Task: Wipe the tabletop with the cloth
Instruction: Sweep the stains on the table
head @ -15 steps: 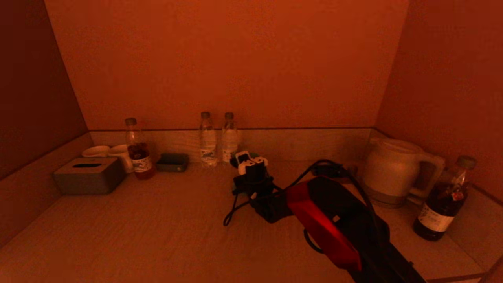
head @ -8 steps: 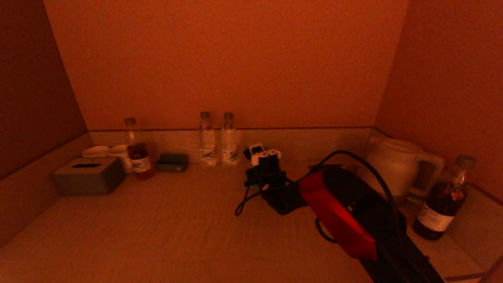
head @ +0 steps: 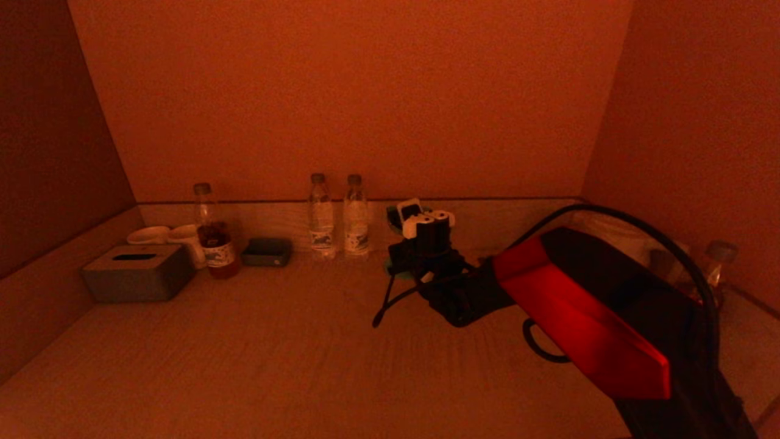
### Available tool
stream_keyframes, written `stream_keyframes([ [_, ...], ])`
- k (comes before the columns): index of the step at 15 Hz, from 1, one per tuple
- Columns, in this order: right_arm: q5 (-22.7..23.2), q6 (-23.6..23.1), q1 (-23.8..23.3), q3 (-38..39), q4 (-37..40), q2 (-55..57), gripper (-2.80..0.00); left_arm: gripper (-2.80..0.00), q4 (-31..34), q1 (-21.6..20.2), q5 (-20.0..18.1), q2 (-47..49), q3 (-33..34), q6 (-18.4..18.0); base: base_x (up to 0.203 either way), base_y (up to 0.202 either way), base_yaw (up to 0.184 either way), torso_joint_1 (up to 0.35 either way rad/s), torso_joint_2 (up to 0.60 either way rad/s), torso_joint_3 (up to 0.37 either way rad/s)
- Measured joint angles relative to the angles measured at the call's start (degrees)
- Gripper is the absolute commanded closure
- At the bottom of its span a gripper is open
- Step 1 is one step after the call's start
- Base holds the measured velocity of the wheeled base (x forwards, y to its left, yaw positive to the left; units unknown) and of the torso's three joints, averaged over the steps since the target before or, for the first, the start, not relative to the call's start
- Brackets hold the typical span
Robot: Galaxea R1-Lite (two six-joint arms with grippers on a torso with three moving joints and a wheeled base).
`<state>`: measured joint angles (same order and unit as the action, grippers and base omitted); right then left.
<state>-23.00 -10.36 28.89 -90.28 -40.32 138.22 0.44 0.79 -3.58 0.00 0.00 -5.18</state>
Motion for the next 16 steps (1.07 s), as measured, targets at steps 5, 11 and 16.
stream_keyframes([
  [5,-0.01,1.16,-0.18,10.32,-1.9,-8.55,0.0,0.0,0.0,0.0,0.0,0.0,0.0,0.04,0.0,0.0,0.0,0.0,0.0,0.0],
  [11,-0.63,1.49,-0.17,15.53,-2.5,-14.46,0.0,0.0,-0.02,0.02,0.0,0.0,0.0,0.01,0.0,0.0,0.0,0.0,0.0,0.0],
  [16,-0.71,1.53,-0.16,17.04,-2.69,-15.33,0.0,0.0,0.0,-0.02,0.0,0.0,0.0,0.03,0.0,0.0,0.0,0.0,0.0,0.0],
])
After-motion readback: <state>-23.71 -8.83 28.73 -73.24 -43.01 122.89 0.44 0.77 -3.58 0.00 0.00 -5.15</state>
